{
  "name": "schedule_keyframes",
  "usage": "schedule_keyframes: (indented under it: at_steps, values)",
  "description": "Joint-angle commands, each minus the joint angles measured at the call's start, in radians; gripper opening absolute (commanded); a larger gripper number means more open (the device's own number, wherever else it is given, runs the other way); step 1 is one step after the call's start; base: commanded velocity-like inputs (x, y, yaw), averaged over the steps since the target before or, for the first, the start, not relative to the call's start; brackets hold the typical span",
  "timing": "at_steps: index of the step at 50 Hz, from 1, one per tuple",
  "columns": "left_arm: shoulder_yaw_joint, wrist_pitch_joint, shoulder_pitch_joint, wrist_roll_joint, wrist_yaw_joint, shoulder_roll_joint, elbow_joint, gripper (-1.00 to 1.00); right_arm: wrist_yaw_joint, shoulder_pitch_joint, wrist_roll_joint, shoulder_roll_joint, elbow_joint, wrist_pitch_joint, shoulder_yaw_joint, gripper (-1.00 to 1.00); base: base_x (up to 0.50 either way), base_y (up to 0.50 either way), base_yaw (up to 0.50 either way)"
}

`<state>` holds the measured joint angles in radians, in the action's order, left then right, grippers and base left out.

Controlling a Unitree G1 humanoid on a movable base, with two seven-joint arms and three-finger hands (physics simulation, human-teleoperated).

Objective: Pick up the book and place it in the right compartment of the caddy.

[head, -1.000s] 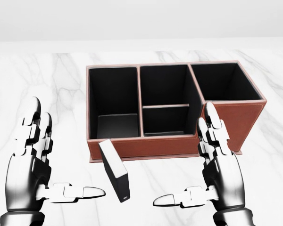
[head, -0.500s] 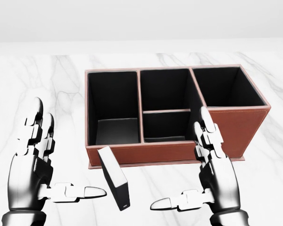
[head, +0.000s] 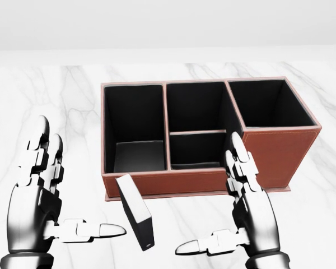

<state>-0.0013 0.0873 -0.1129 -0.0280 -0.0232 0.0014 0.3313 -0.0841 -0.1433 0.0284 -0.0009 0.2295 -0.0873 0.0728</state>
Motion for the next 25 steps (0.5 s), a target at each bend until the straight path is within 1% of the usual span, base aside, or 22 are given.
schedule_keyframes:
  at_steps: [1,9,10,12,16,25]
  values:
    - [0.001,0.0,-0.002,0.002,-0.002,0.0,0.0,1.0,-0.003,-0.003,0.013,0.0,-0.029,0.0,0.016,1.0,0.0,0.0,0.0]
    - [-0.002,0.0,-0.003,-0.001,0.0,-0.001,0.003,1.0,-0.002,0.009,0.035,0.003,-0.063,0.0,0.033,1.0,0.0,0.0,0.0]
    - [-0.002,0.0,-0.003,-0.002,0.0,-0.001,0.0,1.0,0.001,0.012,0.061,0.003,-0.086,0.0,0.048,1.0,0.0,0.0,0.0]
    - [-0.002,0.0,-0.003,-0.002,0.0,-0.001,0.001,1.0,0.012,0.03,0.093,0.005,-0.102,0.0,0.059,1.0,0.0,0.0,0.0]
    - [-0.004,0.0,0.0,-0.003,0.001,-0.001,-0.002,1.0,0.01,0.069,0.11,0.017,-0.093,0.0,0.078,1.0,0.0,0.0,0.0]
    - [-0.006,0.0,0.003,-0.002,0.0,-0.001,-0.005,1.0,0.003,0.099,0.142,0.028,-0.19,0.0,0.102,1.0,0.0,0.0,0.0]
